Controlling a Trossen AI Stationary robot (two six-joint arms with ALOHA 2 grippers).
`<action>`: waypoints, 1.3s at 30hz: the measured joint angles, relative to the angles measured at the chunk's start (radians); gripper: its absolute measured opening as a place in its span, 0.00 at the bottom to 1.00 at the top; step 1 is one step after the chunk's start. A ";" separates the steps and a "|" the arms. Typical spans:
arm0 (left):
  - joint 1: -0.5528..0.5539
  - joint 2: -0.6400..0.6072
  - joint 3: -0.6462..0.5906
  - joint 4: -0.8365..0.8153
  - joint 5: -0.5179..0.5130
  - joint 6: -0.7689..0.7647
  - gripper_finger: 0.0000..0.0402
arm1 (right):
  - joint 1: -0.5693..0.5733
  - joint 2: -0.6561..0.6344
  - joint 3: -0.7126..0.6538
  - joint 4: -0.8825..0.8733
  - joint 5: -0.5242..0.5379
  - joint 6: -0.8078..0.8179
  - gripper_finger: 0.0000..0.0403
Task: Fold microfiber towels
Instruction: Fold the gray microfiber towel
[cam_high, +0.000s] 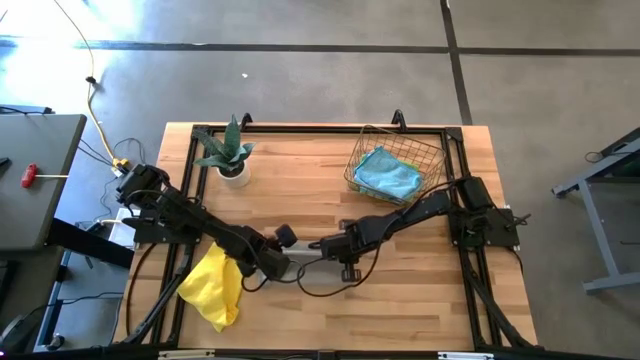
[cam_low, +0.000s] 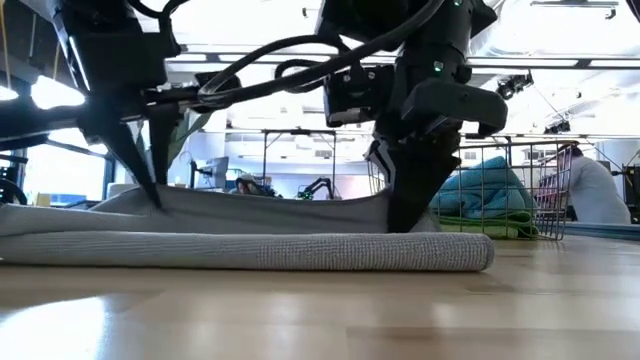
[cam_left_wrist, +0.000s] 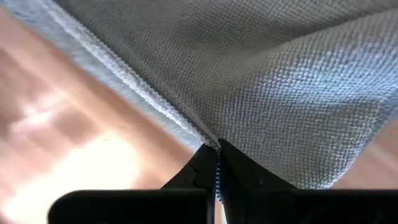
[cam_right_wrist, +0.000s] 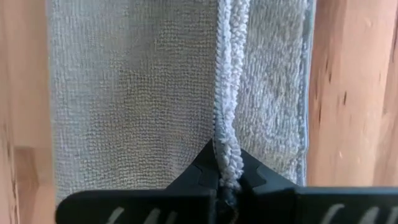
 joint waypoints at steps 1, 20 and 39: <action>0.000 0.000 0.000 0.002 -0.020 0.014 0.00 | 0.000 0.000 0.005 -0.016 0.001 0.000 0.00; 0.039 0.071 -0.002 -0.007 -0.180 -0.018 0.06 | -0.007 0.000 0.001 -0.091 0.091 0.038 0.24; -0.031 0.070 0.043 -0.125 -0.607 -0.125 0.39 | 0.014 -0.112 0.002 -0.085 0.223 0.218 0.33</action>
